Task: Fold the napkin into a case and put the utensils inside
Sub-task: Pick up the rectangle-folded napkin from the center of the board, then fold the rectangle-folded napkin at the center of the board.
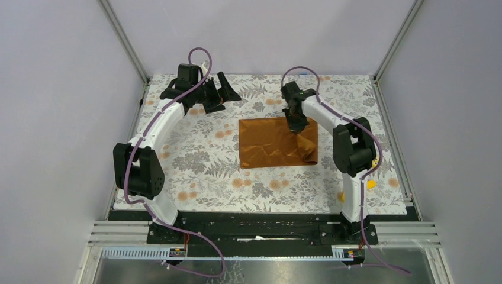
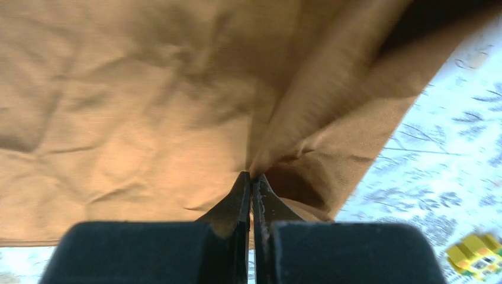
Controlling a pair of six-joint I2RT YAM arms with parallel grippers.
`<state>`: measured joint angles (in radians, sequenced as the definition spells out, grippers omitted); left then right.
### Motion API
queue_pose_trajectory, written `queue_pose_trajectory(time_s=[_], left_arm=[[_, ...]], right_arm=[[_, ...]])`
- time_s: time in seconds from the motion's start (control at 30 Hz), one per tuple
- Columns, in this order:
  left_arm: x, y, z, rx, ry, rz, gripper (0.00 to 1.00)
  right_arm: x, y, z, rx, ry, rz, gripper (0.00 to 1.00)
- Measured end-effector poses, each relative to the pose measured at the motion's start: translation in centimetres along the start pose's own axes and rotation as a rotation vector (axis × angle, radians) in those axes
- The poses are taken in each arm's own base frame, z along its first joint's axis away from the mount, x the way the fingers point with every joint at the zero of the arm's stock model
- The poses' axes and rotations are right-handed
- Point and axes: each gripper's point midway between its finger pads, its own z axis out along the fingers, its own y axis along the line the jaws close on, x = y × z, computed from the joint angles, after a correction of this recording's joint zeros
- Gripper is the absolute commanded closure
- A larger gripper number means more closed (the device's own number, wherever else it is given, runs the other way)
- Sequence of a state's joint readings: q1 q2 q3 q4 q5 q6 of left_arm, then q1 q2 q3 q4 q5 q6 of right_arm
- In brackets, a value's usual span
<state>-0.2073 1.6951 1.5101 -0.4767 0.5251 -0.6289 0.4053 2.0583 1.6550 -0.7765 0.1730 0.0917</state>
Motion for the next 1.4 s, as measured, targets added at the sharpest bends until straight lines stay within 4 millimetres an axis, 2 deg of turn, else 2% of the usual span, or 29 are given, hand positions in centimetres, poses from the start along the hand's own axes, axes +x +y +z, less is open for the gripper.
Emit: queue_pose_trajectory(time_s=[0.2,0.33,0.53,0.87,1.07,1.4], left_arm=[[-0.4,0.4,-0.2,-0.006,-0.009,-0.007,0.01],[-0.6,0.7,-0.3,-0.01,-0.015,-0.012,0.01],[-1.0,1.1,-0.5,-0.014,-0.023,-0.019,0.01],[-1.5,1.6,-0.8,-0.021,-0.035,-0.027,0.01],[-1.5,1.6,-0.9,-0.02,-0.035,-0.029,0.01],[-1.6,1.6,-0.9,-0.021,-0.036,-0.029,0.01]], right_arm=[[-0.5,6.3,0.4,-0.127,0.019,-0.042,1.0],[-1.0,10.4,-0.2,-0.232,0.013,-0.063,1.0],[-1.3,14.3,-1.4,-0.366,0.016,-0.073,1.0],[-0.9,18.0,-0.4,-0.463,0.066,-0.045,1.0],[-1.7,20.0,-1.0,-0.502,0.049,-0.049,1.0],[-1.8,20.7,-0.9,-0.512,0.057,-0.036,1.0]])
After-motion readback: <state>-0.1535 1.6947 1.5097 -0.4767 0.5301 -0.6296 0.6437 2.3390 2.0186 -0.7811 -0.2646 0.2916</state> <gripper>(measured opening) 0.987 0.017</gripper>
